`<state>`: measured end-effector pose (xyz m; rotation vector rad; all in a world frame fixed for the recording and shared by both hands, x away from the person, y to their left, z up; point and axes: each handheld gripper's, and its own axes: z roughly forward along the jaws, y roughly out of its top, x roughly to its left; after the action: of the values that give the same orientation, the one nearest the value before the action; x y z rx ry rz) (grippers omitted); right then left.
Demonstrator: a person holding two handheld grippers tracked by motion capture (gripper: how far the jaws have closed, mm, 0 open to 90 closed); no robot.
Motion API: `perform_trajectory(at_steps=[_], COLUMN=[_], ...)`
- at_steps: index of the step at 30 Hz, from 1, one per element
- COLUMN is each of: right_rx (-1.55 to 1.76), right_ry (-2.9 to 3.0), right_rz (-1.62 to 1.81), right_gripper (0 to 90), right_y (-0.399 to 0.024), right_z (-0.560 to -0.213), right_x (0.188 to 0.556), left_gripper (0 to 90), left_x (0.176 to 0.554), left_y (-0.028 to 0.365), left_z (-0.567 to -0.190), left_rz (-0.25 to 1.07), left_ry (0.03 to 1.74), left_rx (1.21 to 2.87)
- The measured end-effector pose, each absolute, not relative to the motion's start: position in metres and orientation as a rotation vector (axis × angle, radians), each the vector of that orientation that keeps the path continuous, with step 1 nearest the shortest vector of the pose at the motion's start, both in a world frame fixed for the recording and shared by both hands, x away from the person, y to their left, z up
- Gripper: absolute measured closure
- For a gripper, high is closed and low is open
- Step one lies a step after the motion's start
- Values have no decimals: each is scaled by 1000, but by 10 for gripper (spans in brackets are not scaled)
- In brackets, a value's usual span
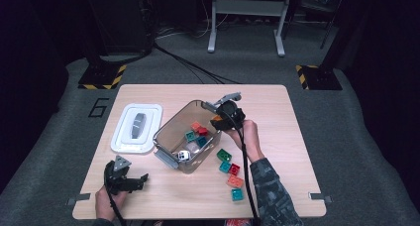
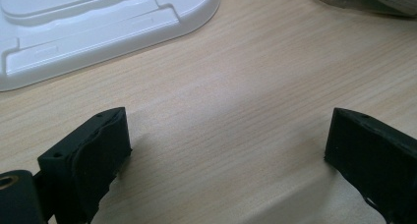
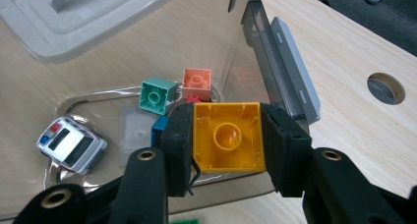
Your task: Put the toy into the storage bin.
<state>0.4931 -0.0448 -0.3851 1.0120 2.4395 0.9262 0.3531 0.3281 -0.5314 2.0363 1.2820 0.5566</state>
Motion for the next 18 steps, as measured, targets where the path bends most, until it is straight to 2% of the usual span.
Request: perform_trajectory(at_steps=[7,18], right_rx=[990,1006], right_ry=[2424,2392], right_rz=[930,1000], right_gripper=[560,324], right_y=[-47,-68], right_z=[-384,-378], right_x=[487,463], left_gripper=[32,32], left_x=[353,353], left_y=[328,328], left_z=[-531,-531], left_rz=[548,549], left_ry=[1280,1279], left_rx=[2042,2042])
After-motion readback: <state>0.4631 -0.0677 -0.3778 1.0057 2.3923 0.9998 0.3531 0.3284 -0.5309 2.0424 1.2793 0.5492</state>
